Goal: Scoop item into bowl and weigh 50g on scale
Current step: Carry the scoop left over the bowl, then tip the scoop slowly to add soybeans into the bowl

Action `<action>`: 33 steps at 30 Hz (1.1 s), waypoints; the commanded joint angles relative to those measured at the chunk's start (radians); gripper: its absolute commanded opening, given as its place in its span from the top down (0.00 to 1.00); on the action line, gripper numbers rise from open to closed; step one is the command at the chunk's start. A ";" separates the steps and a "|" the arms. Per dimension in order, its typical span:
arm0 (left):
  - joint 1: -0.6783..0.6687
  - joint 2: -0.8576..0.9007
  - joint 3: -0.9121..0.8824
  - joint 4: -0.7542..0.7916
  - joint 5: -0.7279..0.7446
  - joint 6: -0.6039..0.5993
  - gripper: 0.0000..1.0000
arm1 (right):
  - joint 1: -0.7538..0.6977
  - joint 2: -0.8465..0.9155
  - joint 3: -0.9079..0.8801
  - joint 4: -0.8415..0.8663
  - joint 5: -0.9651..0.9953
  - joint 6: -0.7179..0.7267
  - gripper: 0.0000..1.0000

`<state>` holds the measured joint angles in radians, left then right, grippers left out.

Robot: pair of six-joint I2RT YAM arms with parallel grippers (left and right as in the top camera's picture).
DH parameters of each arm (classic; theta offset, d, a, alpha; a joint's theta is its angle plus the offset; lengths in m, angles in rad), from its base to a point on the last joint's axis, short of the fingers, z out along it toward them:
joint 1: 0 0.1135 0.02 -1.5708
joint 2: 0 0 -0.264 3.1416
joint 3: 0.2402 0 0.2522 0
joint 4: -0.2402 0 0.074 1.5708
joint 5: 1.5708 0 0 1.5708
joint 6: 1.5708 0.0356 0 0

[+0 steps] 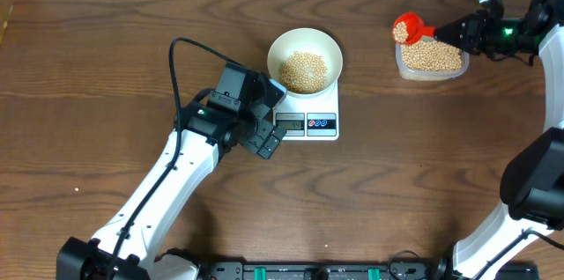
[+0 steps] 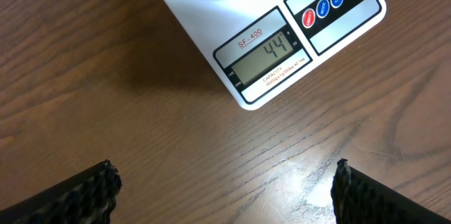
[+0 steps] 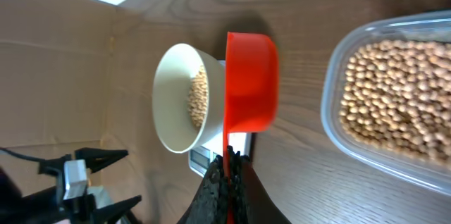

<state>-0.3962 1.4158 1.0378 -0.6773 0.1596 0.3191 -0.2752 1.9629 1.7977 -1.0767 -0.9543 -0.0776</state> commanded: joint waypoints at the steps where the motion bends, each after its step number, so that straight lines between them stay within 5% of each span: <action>1: 0.002 0.000 -0.008 -0.003 0.013 0.009 0.02 | 0.011 -0.022 0.000 0.010 -0.087 -0.017 0.99; 26: 0.002 0.000 -0.008 -0.003 0.013 0.009 0.02 | 0.351 -0.022 0.000 0.123 -0.032 -0.146 0.99; 33: 0.002 0.000 -0.008 -0.003 0.013 0.009 0.02 | 0.428 -0.022 0.000 0.126 0.140 -0.148 0.99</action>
<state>-0.3962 1.4158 1.0378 -0.6773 0.1596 0.3187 0.1265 1.9625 1.7977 -0.9550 -0.8871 -0.2008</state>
